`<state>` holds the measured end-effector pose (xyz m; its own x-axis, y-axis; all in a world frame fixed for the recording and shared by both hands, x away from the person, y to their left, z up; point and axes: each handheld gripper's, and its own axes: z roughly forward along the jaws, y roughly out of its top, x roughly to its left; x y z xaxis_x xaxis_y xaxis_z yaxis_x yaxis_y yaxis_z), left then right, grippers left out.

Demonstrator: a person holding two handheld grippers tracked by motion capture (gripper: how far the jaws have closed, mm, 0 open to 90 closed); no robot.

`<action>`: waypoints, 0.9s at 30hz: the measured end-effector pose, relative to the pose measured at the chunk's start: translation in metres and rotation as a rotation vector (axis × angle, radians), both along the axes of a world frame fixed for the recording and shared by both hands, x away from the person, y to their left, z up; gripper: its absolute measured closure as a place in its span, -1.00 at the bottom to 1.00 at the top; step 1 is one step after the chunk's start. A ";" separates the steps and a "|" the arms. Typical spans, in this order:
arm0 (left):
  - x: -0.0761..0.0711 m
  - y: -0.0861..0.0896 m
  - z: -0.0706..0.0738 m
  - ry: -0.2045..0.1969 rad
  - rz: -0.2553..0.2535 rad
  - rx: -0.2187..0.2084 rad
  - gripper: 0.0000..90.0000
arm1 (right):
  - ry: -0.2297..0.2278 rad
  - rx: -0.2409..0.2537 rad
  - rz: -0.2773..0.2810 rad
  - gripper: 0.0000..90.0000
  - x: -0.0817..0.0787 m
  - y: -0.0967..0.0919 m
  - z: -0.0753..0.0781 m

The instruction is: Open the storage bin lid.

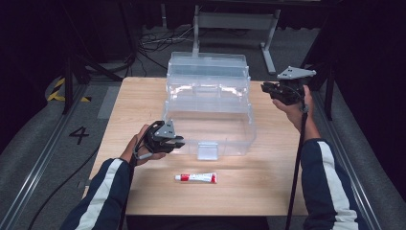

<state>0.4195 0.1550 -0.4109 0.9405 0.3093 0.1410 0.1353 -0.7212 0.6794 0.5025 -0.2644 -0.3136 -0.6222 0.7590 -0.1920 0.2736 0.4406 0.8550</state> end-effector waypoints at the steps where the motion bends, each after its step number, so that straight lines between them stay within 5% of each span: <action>1: 0.000 0.000 0.000 0.001 0.000 0.000 0.67 | -0.001 0.000 0.002 0.81 -0.003 -0.001 0.000; 27: -0.002 -0.001 0.002 -0.024 0.009 0.022 0.65 | 0.025 0.002 0.194 0.80 -0.093 -0.004 -0.026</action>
